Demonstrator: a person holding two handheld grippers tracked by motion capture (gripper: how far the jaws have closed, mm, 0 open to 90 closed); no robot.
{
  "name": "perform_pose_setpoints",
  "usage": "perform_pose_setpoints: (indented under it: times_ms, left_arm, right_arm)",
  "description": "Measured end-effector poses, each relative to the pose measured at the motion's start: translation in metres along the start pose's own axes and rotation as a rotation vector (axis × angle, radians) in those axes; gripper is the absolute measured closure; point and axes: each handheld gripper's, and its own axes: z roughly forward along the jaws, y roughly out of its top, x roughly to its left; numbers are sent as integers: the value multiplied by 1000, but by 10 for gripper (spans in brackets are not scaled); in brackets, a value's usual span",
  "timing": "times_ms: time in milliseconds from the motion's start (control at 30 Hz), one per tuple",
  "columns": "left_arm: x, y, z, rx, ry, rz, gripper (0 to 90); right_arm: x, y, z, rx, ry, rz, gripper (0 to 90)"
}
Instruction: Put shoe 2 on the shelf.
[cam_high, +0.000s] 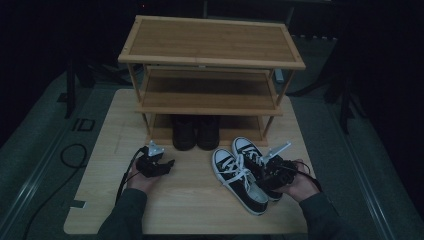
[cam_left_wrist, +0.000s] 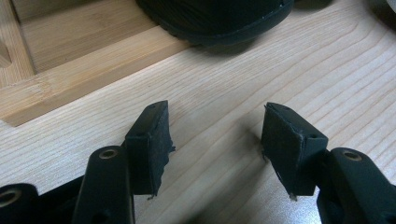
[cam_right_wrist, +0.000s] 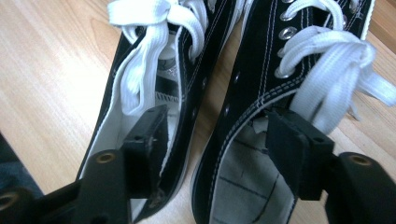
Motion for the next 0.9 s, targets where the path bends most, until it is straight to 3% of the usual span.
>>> perform_pose_setpoints:
  times_ms: [133, 300, 467, 600, 667, 733, 900]
  left_arm:
    - [0, 0, 0, 0, 0, 0, 425]
    - [0, 0, 0, 0, 0, 2, 425]
    - [0, 0, 0, -1, -1, 1, 425]
    - [0, 0, 0, -1, -1, 0, 425]
    - [0, 0, 0, -1, -1, 0, 425]
    - [0, 0, 0, -2, -1, 0, 425]
    - [0, 0, 0, -2, -1, 0, 425]
  right_arm:
    - [2, 5, 8, 10, -17, 18, 382]
    - [5, 12, 21, 35, -63, 48, 453]
    - [5, 16, 30, 33, -72, 68, 503]
    - [6, 16, 32, 16, -72, 80, 576]
    - [5, 15, 31, 7, -56, 76, 734]
    - [6, 15, 30, 8, -64, 63, 800]
    - [4, 13, 29, 5, -65, 70, 850]
